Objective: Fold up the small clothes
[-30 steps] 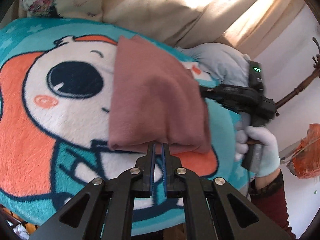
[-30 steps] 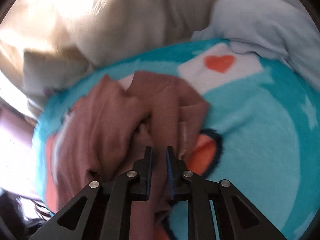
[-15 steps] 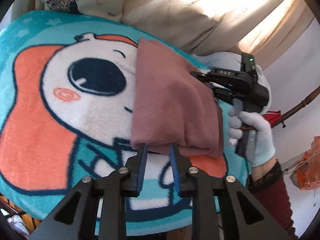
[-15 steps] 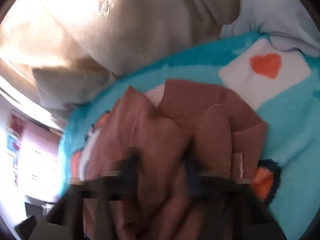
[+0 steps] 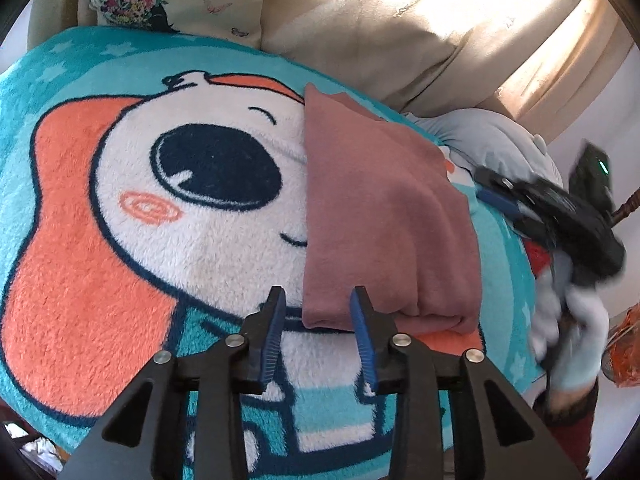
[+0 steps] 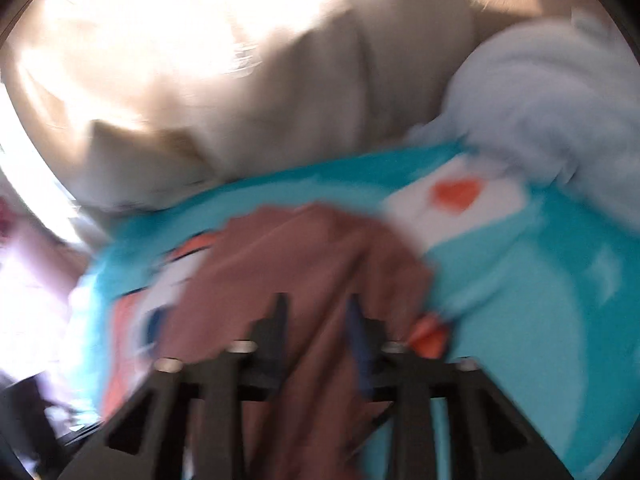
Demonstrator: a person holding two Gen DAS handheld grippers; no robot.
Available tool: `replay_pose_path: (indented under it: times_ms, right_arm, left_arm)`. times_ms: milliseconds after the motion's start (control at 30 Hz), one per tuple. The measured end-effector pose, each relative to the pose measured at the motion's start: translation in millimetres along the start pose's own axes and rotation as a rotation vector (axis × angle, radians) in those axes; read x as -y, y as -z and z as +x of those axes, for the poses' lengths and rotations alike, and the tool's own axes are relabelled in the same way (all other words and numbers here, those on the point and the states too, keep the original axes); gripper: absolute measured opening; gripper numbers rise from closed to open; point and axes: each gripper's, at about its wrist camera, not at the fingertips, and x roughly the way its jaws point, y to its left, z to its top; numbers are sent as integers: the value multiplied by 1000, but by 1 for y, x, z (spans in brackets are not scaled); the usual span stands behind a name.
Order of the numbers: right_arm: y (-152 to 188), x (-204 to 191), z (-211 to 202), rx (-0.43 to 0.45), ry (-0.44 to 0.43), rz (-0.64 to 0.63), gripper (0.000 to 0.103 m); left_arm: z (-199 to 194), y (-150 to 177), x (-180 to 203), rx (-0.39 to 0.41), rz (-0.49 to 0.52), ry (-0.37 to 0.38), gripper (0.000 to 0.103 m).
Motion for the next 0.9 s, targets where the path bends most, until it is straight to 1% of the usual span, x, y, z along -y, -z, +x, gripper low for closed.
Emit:
replay_pose_path:
  times_ms: [67, 167, 200, 233, 267, 300, 333, 400, 500, 567, 633, 667, 700, 767, 833, 867, 900]
  right_arm:
    - [19, -7, 1, -29, -85, 17, 55]
    - [43, -14, 15, -73, -151, 29, 55]
    - [50, -16, 20, -85, -161, 13, 41]
    - [56, -18, 29, -106, -161, 0, 4]
    - [60, -17, 36, -135, -166, 9, 4]
    - [63, -14, 36, -144, -179, 27, 4]
    - [66, -11, 29, -127, -195, 34, 4]
    - [68, -11, 10, -91, -189, 25, 4]
    - [76, -6, -26, -53, -181, 22, 4]
    - [84, 2, -37, -54, -131, 21, 4]
    - [93, 8, -30, -93, -31, 0, 5]
    - [96, 11, -24, -119, -13, 0, 6]
    - [98, 13, -21, -135, -16, 6, 7]
    - [96, 15, -29, -112, -46, 5, 13]
    - [87, 15, -44, -67, -76, 14, 17]
    - [80, 14, -52, -28, -83, 18, 22]
    - [72, 13, -58, 4, -80, 22, 37]
  left_arm:
    - [0, 0, -1, 4, -9, 2, 34]
    - [-1, 4, -2, 3, -13, 0, 34]
    - [-3, 6, -2, 2, -9, -2, 34]
    - [-4, 8, -3, 0, -6, -6, 34]
    - [-6, 9, -4, 0, -5, -11, 34]
    - [-8, 9, -5, 3, -4, -13, 34]
    - [-12, 10, -6, 8, -1, -17, 35]
    - [-16, 10, -9, 18, 6, -29, 37]
    - [-15, 4, -7, 19, 15, -25, 37]
    - [-9, -1, 0, 9, 28, -14, 38]
    - [2, -6, 13, -3, 62, 2, 39]
    - [9, -8, 20, -8, 83, 1, 40]
    - [20, -10, 29, -16, 109, -4, 40]
    - [37, -13, 38, -37, 139, -8, 40]
    - [55, -14, 40, -59, 152, -75, 41]
    - [61, -14, 38, -67, 151, -91, 41]
    - [60, -14, 36, -49, 150, -84, 43]
